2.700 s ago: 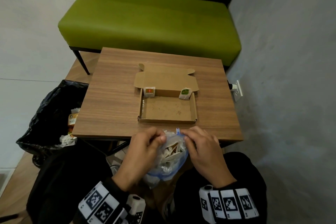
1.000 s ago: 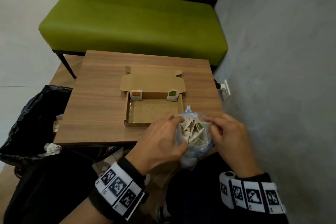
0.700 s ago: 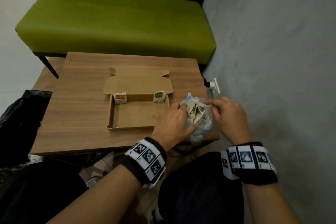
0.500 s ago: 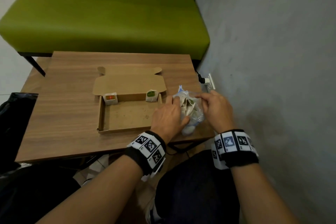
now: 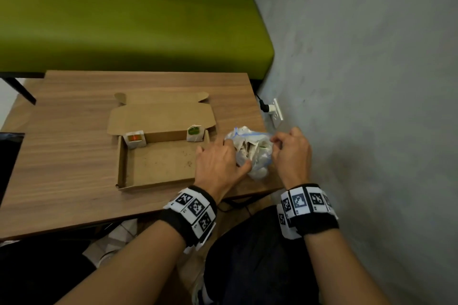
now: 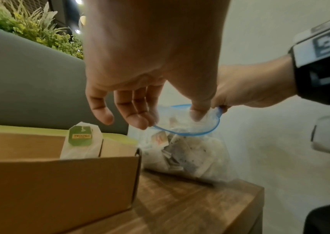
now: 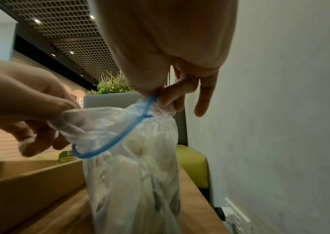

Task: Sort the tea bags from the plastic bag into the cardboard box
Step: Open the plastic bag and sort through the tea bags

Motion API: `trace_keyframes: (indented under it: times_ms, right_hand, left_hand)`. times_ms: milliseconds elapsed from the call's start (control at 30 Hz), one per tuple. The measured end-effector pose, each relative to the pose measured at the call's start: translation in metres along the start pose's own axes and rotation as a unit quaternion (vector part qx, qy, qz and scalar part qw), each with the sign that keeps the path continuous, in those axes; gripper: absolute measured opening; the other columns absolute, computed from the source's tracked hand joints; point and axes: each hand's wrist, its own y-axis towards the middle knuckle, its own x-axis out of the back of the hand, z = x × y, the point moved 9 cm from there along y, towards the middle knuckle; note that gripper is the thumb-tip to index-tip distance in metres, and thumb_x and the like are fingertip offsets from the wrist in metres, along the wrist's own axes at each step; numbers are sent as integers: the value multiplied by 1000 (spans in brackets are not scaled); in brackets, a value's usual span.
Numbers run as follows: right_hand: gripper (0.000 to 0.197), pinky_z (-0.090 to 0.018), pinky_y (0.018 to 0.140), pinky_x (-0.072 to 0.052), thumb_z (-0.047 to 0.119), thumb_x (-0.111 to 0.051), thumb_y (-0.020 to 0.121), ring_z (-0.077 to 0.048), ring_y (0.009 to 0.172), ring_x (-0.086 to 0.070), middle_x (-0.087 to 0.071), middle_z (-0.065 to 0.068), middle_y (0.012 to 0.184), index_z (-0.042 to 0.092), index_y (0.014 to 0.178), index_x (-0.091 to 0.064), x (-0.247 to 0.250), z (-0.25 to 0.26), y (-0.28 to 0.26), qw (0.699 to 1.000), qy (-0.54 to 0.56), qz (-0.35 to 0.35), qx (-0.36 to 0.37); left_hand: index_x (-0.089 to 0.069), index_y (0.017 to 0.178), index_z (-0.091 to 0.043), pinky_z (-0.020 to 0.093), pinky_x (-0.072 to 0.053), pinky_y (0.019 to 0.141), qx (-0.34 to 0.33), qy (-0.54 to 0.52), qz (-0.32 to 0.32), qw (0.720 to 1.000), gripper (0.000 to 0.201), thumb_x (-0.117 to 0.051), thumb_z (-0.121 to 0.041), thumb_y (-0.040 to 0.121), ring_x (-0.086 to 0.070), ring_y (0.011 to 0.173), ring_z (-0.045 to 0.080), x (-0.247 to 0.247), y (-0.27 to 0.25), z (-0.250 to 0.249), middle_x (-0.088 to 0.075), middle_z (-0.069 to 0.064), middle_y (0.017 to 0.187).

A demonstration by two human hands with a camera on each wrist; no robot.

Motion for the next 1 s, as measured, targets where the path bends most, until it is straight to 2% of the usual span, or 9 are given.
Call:
trace_keyframes:
  times_ms: [100, 167, 267, 467, 567, 633, 733, 900, 1000]
  right_hand:
    - [15, -26, 70, -36, 9, -63, 92, -16, 78, -46, -45, -2, 90, 9, 101, -75, -5, 1, -6, 1000, -9, 1, -2]
    - [15, -27, 73, -38, 10, -63, 91, -20, 79, -51, -46, -2, 92, 10, 100, -75, -3, 4, -7, 1000, 6, -10, 3]
    - [13, -42, 88, -48, 21, -67, 86, -23, 101, -56, -54, -4, 109, 18, 96, -75, 1, 13, -10, 998, 39, -33, 25]
    - [23, -49, 112, -29, 42, -70, 82, -24, 137, -34, -40, -3, 147, 30, 102, -72, -20, 10, -14, 997, -1, 79, -15]
    - [18, -52, 113, -28, 37, -73, 81, -26, 139, -33, -39, -3, 150, 30, 98, -73, -18, 19, -13, 998, 20, 57, 13]
    - [16, -57, 114, -25, 38, -74, 81, -26, 142, -27, -35, -3, 153, 31, 95, -73, -26, 21, -14, 997, 6, 82, 5]
    - [27, -69, 114, -15, 50, -70, 83, -29, 147, -18, -27, -4, 158, 30, 102, -74, -41, 15, -14, 989, -64, 131, -38]
    - [53, -75, 110, -12, 71, -60, 80, -33, 148, -14, -23, -7, 160, 27, 106, -74, -49, 16, -8, 979, -94, 167, -71]
    - [49, -79, 108, -8, 67, -62, 82, -35, 150, -8, -18, -4, 163, 28, 107, -74, -52, 18, -2, 976, -120, 163, -76]
  left_hand:
    - [-54, 114, -19, 43, -41, 90, 9, 19, -2, 1000, 61, -45, -72, 85, -49, 86, 16, -2, -8, 5, -56, -1, 109]
    - [-53, 115, -19, 43, -40, 87, 8, 24, -3, 1000, 62, -45, -72, 84, -54, 87, 18, -2, -9, 3, -55, -1, 109]
    - [-50, 121, -19, 42, -38, 85, 2, -3, 7, 1000, 62, -46, -70, 85, -57, 93, 19, -2, -8, -2, -55, 0, 115]
    - [-38, 143, -20, 44, -43, 94, -32, -102, 4, 994, 68, -48, -62, 90, -55, 114, 20, -2, -11, 0, -49, 1, 134]
    - [-35, 146, -23, 47, -45, 95, -56, -108, 0, 993, 67, -48, -61, 91, -55, 115, 21, -2, -14, 2, -49, 0, 137]
    - [-35, 146, -25, 47, -44, 96, -66, -106, 8, 992, 66, -49, -59, 91, -54, 116, 20, -3, -16, 2, -49, -1, 136]
    - [-38, 143, -23, 47, -44, 97, -71, -106, 14, 992, 64, -53, -55, 91, -54, 116, 19, -4, -16, 4, -49, -2, 135]
    - [-43, 135, -25, 42, -43, 96, -82, -116, 10, 990, 54, -58, -50, 90, -54, 112, 15, -5, -17, 5, -51, -4, 128]
    - [-41, 138, -23, 41, -41, 94, -79, -117, 4, 990, 57, -57, -50, 90, -53, 113, 16, -4, -16, 7, -50, -3, 131]
